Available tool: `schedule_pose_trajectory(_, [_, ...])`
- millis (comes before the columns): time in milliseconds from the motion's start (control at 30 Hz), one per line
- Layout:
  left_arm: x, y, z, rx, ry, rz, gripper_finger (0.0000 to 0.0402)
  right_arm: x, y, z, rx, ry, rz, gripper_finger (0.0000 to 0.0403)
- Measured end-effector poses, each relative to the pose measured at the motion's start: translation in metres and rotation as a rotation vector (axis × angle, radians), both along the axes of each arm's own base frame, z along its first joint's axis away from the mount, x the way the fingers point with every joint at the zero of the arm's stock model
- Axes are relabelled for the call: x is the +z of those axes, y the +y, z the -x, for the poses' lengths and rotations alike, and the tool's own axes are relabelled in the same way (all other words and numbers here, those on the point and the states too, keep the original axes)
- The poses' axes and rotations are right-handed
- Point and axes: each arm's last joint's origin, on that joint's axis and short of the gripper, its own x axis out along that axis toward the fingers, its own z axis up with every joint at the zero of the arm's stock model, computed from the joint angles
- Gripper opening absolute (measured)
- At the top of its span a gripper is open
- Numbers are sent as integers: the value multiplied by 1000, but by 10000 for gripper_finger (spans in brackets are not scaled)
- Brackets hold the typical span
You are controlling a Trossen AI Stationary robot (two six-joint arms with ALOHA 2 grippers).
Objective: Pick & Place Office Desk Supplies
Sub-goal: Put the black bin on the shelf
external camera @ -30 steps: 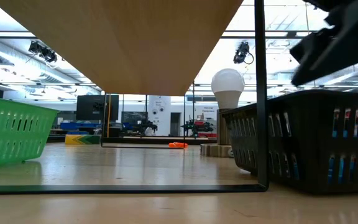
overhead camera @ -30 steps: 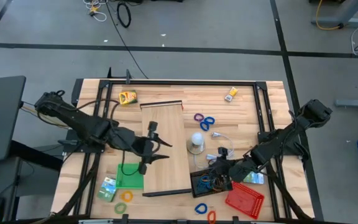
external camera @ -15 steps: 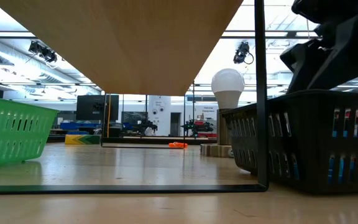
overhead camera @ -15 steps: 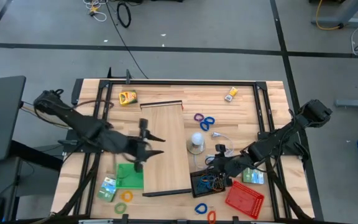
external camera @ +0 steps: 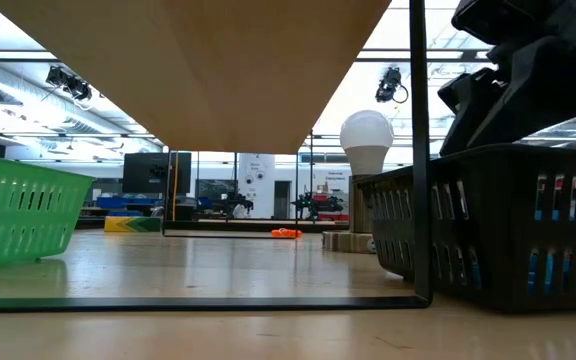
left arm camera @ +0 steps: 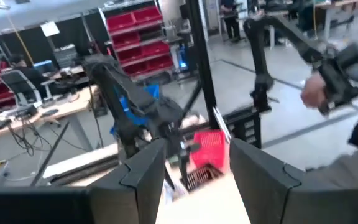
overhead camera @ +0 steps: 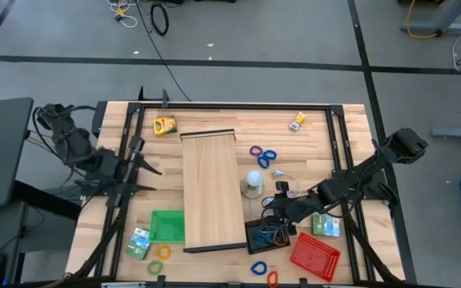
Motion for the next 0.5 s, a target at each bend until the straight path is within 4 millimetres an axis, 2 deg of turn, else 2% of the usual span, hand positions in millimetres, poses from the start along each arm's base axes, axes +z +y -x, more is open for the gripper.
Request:
schedule_pose_trajectory(100, [-32,2,-1,19,28,-45,185,1,-2,-2,-5,-13,-3,171])
schedule_pose_trajectory(333, [-93,9,-7,77,-38,-47,185,3,-1,-4,-11,-36,-25,171])
schedule_pose_trajectory(500, [-127,23,-5,179,-14,-18,185,4,0,-2,9,34,-41,171])
